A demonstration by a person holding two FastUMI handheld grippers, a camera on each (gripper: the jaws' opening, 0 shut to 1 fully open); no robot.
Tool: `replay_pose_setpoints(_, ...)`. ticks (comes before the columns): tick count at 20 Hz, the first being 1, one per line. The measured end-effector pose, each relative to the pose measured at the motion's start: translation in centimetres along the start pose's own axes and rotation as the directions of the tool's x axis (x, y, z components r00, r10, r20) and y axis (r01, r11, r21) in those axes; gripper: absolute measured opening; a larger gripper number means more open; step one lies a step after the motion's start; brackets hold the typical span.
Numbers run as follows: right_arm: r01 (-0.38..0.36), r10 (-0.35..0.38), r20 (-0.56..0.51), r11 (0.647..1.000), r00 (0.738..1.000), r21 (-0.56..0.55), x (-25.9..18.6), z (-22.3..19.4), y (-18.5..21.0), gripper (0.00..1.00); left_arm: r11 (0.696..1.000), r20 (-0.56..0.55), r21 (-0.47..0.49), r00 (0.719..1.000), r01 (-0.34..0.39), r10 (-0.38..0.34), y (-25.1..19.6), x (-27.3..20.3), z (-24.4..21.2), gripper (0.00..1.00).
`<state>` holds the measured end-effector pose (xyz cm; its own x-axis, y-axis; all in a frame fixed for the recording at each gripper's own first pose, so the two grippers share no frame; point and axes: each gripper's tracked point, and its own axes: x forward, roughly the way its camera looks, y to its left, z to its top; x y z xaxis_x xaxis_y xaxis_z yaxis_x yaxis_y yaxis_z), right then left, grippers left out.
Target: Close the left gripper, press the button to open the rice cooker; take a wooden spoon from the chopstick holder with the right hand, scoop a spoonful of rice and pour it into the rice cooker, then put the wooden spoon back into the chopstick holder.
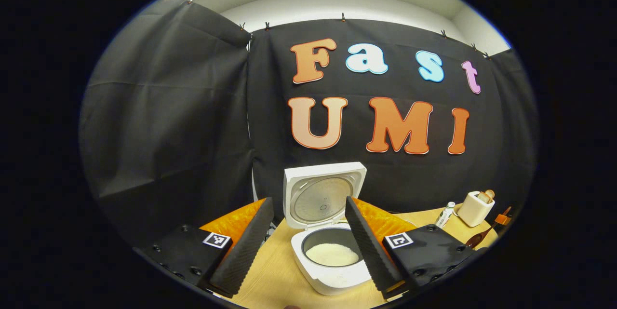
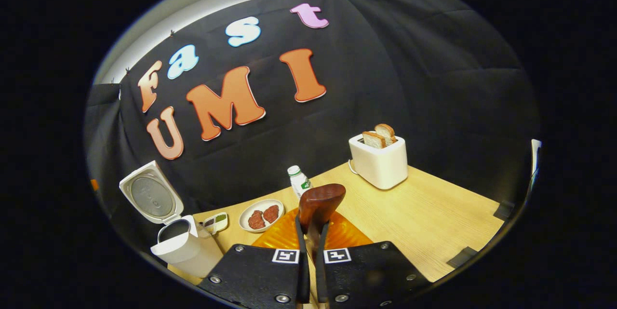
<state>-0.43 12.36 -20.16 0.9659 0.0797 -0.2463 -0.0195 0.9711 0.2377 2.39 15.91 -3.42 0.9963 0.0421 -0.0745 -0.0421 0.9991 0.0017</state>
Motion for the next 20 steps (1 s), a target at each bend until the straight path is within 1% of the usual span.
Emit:
replay_pose_setpoints(2, -0.024, 0.024, 0.011, 0.999, 1.0, -0.021, -1.3, 0.1, 2.1, 0.05, 1.0, -0.001, -0.004, 1.0, 0.015, -0.015, 0.4, 0.5, 0.0, 1.0)
replay_pose_setpoints(4, -0.04, 0.04, 0.01, 0.997, 0.999, -0.061, -2.3, -0.4, 4.2, 0.04, 1.0, 0.007, 0.022, 1.0, 0.013, -0.013, 1.1, 0.8, 0.3, 1.0)
replay_pose_setpoints(7, -0.047, 0.05, 0.011, 0.984, 0.999, -0.17, -3.8, -1.7, 6.9, 0.04, 0.998, 0.023, 0.057, 1.0, 0.02, -0.022, 1.4, 0.9, 1.0, 1.0)
replay_pose_setpoints(9, -0.055, 0.06, 0.013, 0.964, 0.998, -0.261, -4.6, -2.9, 8.7, 0.05, 0.998, 0.03, 0.064, 0.999, 0.017, -0.019, 2.0, 1.0, 1.1, 1.0)
replay_pose_setpoints(11, -0.057, 0.066, 0.013, 0.936, 0.998, -0.347, -4.9, -4.2, 10.0, 0.05, 0.997, 0.037, 0.071, 0.999, 0.003, -0.006, 2.8, 1.1, 1.1, 1.0)
replay_pose_setpoints(13, -0.062, 0.073, 0.009, 0.898, 0.997, -0.435, -5.3, -5.9, 11.1, 0.04, 0.998, 0.022, 0.063, 1.0, 0.002, -0.003, 3.2, 1.1, 0.4, 1.0)
replay_pose_setpoints(16, -0.069, 0.112, 0.042, 0.819, 0.993, -0.57, -5.3, -7.7, 13.1, 0.05, 0.999, -0.013, 0.05, 1.0, 0.006, -0.005, 3.7, 1.1, -0.9, 1.0)
replay_pose_setpoints(17, -0.073, 0.124, 0.041, 0.788, 0.991, -0.611, -5.1, -8.4, 13.6, 0.05, 0.999, -0.03, 0.049, 1.0, 0.008, -0.006, 3.8, 1.1, -1.3, 1.0)
replay_pose_setpoints(18, -0.084, 0.133, 0.03, 0.765, 0.991, -0.638, -5.0, -9.2, 14.0, 0.05, 0.999, -0.039, 0.047, 0.999, 0.008, -0.006, 3.8, 1.0, -1.6, 1.0)
replay_pose_setpoints(19, -0.097, 0.14, 0.015, 0.754, 0.99, -0.649, -4.9, -10.3, 14.3, 0.05, 0.999, -0.043, 0.047, 0.999, 0.006, -0.004, 4.0, 1.0, -1.6, 1.0)
replay_pose_setpoints(20, -0.106, 0.144, 0.005, 0.752, 0.99, -0.65, -5.0, -11.2, 14.4, 0.04, 0.999, -0.046, 0.053, 0.999, 0.002, 0.0, 4.1, 1.0, -1.6, 1.0)
